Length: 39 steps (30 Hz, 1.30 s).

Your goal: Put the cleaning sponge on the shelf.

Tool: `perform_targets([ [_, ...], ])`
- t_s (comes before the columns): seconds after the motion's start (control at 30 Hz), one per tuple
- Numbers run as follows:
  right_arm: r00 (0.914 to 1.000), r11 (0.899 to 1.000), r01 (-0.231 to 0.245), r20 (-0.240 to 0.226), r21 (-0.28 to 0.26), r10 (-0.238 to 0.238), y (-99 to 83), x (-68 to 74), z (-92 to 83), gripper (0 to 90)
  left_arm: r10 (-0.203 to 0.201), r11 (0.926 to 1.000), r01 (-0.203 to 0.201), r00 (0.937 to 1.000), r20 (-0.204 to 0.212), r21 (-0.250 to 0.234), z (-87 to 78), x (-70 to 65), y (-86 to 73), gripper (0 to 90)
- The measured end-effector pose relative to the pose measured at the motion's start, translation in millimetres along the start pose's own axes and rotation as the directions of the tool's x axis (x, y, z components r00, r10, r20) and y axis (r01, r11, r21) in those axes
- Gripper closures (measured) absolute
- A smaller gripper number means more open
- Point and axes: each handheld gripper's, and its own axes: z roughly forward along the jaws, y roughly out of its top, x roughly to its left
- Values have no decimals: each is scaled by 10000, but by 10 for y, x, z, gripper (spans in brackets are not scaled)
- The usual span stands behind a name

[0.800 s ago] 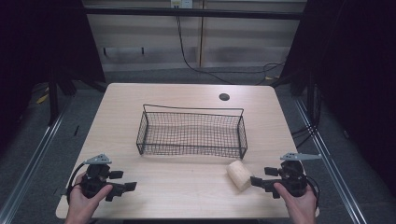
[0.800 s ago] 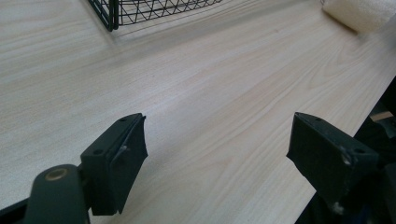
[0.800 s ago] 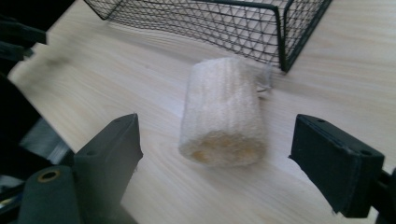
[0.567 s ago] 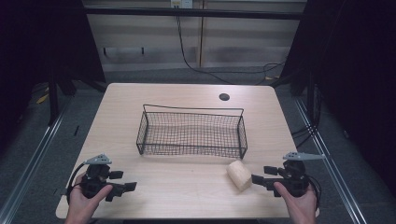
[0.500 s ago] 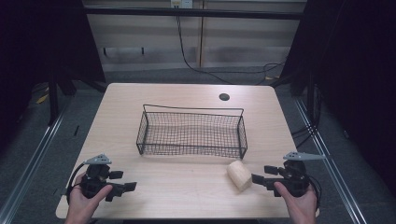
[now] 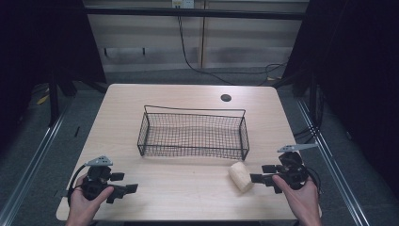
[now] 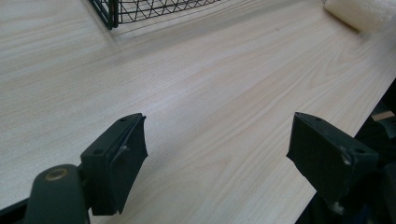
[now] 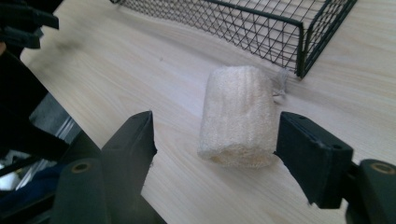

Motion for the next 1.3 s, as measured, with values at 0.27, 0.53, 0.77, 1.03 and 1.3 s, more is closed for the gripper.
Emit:
perform_targets([
  [0.27, 9999, 9884, 113, -99, 1517, -99, 249, 10, 128, 224, -25, 10000, 25, 10000, 20, -15, -4, 2, -1, 190],
  [0.53, 9993, 9553, -115, -295, 2954, 211, 364, -64, 296, 223, 0, 10000, 0, 10000, 41, 14, 2, 5, 1, 190],
  [0.77, 9997, 9268, 62, -239, 3755, 30, 445, -61, 410, 225, -1, 10000, 0, 10000, 50, 25, 2, 4, 1, 190],
  [1.03, 9997, 8900, -41, 225, 4560, -69, 526, -140, 605, 244, 43, 10000, -43, 10000, 63, 33, 0, 9, 0, 190],
  [1.3, 9993, 8639, -108, 370, 5036, -91, 515, -186, 777, 226, 42, 10000, -43, 10000, 44, 22, 0, 9, 0, 190],
])
